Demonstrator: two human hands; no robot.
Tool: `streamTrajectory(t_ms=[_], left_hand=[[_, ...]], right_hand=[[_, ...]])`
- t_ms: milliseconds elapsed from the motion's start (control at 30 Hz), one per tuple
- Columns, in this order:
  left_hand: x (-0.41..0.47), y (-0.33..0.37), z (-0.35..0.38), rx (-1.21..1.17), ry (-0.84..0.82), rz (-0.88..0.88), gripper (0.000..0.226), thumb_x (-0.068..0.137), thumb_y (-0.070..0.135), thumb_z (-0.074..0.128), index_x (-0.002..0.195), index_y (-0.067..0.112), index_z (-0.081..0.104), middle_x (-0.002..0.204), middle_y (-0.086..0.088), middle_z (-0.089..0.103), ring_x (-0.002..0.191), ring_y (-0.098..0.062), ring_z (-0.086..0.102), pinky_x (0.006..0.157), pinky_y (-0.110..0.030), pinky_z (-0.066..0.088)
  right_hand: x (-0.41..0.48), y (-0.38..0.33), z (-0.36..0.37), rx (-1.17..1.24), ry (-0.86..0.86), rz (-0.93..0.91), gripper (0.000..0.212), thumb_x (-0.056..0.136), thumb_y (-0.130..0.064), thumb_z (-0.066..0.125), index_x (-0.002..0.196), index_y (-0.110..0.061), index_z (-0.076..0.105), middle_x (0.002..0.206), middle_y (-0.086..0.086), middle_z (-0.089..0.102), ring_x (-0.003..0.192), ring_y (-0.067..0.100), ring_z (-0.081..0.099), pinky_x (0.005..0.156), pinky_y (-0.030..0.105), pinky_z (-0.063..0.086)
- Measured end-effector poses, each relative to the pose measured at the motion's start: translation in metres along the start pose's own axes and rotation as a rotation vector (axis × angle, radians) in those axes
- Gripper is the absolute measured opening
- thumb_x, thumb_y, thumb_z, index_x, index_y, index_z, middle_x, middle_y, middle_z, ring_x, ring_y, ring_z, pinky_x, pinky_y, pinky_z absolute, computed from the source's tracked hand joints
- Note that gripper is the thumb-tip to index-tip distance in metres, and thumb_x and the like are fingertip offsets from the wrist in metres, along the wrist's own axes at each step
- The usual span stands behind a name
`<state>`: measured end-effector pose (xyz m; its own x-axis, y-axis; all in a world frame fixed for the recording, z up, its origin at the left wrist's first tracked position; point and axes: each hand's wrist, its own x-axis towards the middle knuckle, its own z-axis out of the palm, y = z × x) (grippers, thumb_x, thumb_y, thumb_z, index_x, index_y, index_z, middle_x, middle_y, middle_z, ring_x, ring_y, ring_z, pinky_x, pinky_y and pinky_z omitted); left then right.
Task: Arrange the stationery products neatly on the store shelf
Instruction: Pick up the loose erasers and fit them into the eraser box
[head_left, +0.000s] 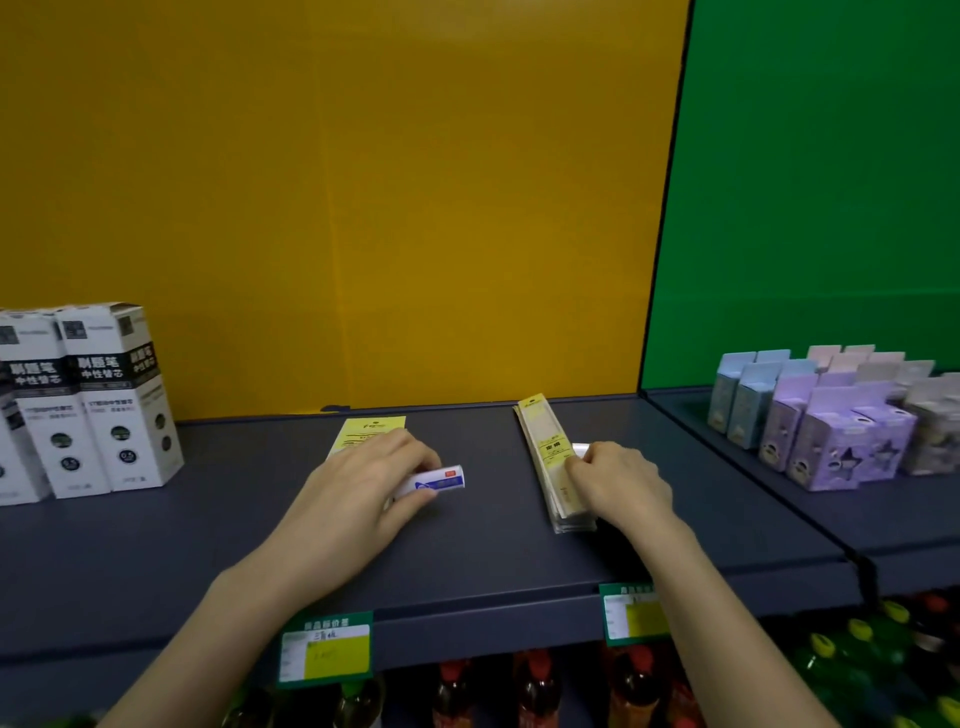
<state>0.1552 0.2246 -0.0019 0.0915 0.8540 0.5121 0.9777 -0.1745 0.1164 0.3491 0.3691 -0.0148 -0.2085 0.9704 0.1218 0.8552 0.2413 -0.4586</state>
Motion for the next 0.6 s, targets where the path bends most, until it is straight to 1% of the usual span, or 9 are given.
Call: streamTrajectory(t_ms=[67,200,267,300,367,433,500,567,600], left_hand=[[0.002,0.0,0.001,0.002,-0.002,0.008,0.043,0.077,0.056,0.024,0.098,0.032,0.053,0.098,0.017,0.054,0.083,-0.001,0.045,0.069,-0.021,0.039],[0.005,0.0,0.002,0.003,-0.01,0.028,0.044,0.077,0.056,0.024,0.099,0.031,0.053,0.098,0.016,0.054,0.084,0.0,0.044,0.067,-0.013,0.033],[0.008,0.0,0.003,0.002,-0.011,0.031,0.045,0.077,0.056,0.024,0.099,0.031,0.054,0.098,0.015,0.054,0.082,0.001,0.044,0.066,-0.012,0.033],[0.009,0.0,0.003,0.001,-0.011,0.035,0.045,0.077,0.056,0.024,0.099,0.03,0.054,0.098,0.015,0.054,0.082,0.0,0.044,0.066,-0.012,0.033],[0.012,0.0,0.005,0.004,-0.013,0.044,0.044,0.078,0.055,0.024,0.099,0.031,0.053,0.097,0.015,0.053,0.084,-0.003,0.046,0.067,-0.015,0.034],[0.016,0.001,0.008,0.003,-0.02,0.054,0.04,0.08,0.054,0.026,0.099,0.031,0.053,0.097,0.015,0.053,0.085,-0.004,0.047,0.068,-0.016,0.034],[0.021,0.003,0.011,-0.009,-0.03,0.059,0.032,0.083,0.05,0.033,0.099,0.03,0.053,0.096,0.015,0.052,0.085,-0.004,0.047,0.067,-0.016,0.034],[0.026,0.006,0.014,-0.021,-0.034,0.076,0.031,0.083,0.049,0.034,0.098,0.03,0.053,0.096,0.014,0.052,0.085,-0.006,0.048,0.071,-0.022,0.037],[0.029,0.007,0.016,-0.025,-0.035,0.082,0.031,0.083,0.049,0.034,0.098,0.03,0.053,0.095,0.014,0.052,0.085,-0.007,0.048,0.072,-0.025,0.039]], right_hand=[[0.001,-0.002,0.001,-0.1,0.009,-0.01,0.039,0.092,-0.039,0.036,0.109,-0.011,0.058,0.115,0.011,0.061,0.103,0.032,0.056,0.072,0.031,0.037],[0.011,0.003,-0.009,-0.272,0.055,-0.061,0.046,0.093,-0.045,0.037,0.118,-0.011,0.055,0.121,0.011,0.059,0.111,0.032,0.055,0.075,0.033,0.038],[0.026,0.016,-0.015,-0.235,0.125,-0.11,0.04,0.094,-0.038,0.041,0.12,-0.012,0.052,0.125,0.011,0.056,0.114,0.032,0.053,0.081,0.035,0.041],[0.035,0.026,-0.015,-0.218,0.122,-0.146,0.038,0.094,-0.033,0.043,0.124,-0.012,0.05,0.129,0.011,0.052,0.116,0.031,0.05,0.087,0.036,0.042],[0.049,0.041,-0.013,-0.22,0.027,-0.215,0.045,0.093,-0.027,0.047,0.135,-0.012,0.041,0.139,0.009,0.044,0.125,0.029,0.042,0.099,0.039,0.039],[0.054,0.049,-0.008,-0.207,-0.062,-0.266,0.049,0.093,-0.029,0.048,0.139,-0.013,0.039,0.142,0.008,0.042,0.128,0.027,0.04,0.104,0.039,0.037],[0.056,0.052,-0.006,-0.169,-0.038,-0.327,0.041,0.093,-0.032,0.049,0.131,-0.017,0.05,0.133,0.007,0.051,0.12,0.025,0.046,0.097,0.039,0.041],[0.056,0.052,-0.007,-0.155,0.013,-0.363,0.031,0.092,-0.035,0.05,0.117,-0.02,0.061,0.12,0.005,0.057,0.108,0.023,0.052,0.086,0.039,0.046],[0.055,0.052,-0.009,-0.173,0.013,-0.367,0.03,0.092,-0.036,0.05,0.114,-0.02,0.063,0.116,0.004,0.057,0.105,0.024,0.052,0.082,0.039,0.046]])
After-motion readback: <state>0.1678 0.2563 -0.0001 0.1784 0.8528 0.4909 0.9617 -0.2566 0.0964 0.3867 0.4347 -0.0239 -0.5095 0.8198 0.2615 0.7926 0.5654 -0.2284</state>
